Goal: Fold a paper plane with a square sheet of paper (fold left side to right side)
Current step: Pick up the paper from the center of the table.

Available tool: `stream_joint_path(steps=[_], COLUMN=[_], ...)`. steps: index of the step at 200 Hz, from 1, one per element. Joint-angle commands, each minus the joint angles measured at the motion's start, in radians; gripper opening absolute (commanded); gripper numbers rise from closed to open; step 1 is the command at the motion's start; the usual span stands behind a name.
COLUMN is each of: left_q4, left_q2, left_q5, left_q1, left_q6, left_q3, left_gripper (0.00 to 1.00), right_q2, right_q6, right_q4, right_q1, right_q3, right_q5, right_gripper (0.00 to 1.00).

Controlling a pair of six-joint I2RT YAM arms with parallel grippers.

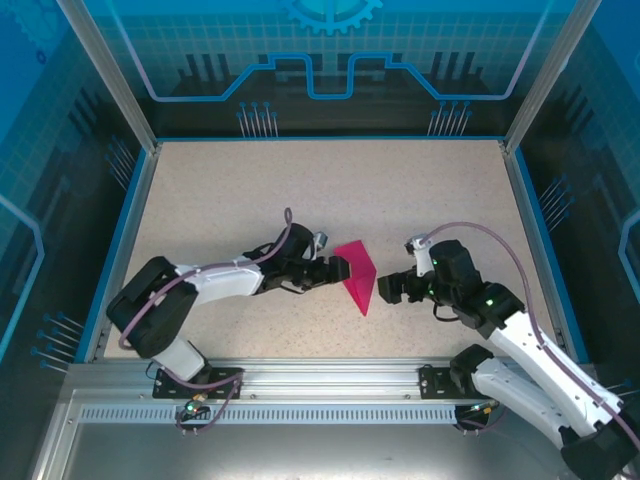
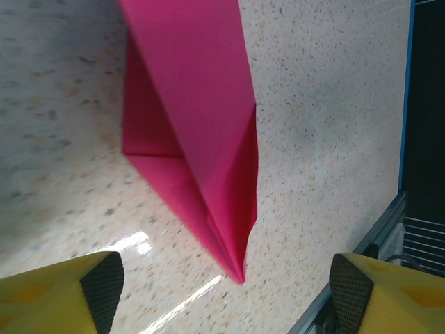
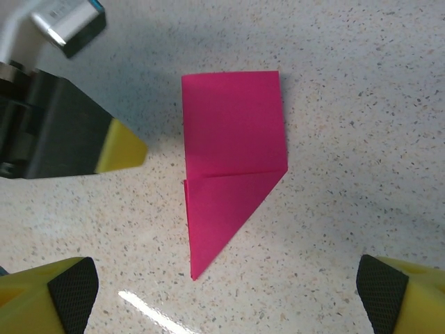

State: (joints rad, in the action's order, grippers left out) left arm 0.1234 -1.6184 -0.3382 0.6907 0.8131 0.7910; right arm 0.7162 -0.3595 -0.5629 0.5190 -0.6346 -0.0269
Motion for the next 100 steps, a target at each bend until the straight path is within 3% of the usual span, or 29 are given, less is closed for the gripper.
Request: stream_joint_path(steps=[1, 100], left_q4=[0.056, 0.086], left_q2=[-0.073, -0.27], left_q5=[-0.03, -0.091], left_q1=[0.027, 0.062], left_q6=[0.04, 0.111], left_q3=[0.067, 0.179], left_gripper=[0.77, 0.54], right_q2=[-0.049, -0.049], right_q6=[-0.027, -0.012], right_q4=[0.037, 0.025], right_q1=[-0.046, -0.16], right_q3=[0.033, 0.077], right_q5=[-0.075, -0.183], right_gripper=[0.99, 0.99])
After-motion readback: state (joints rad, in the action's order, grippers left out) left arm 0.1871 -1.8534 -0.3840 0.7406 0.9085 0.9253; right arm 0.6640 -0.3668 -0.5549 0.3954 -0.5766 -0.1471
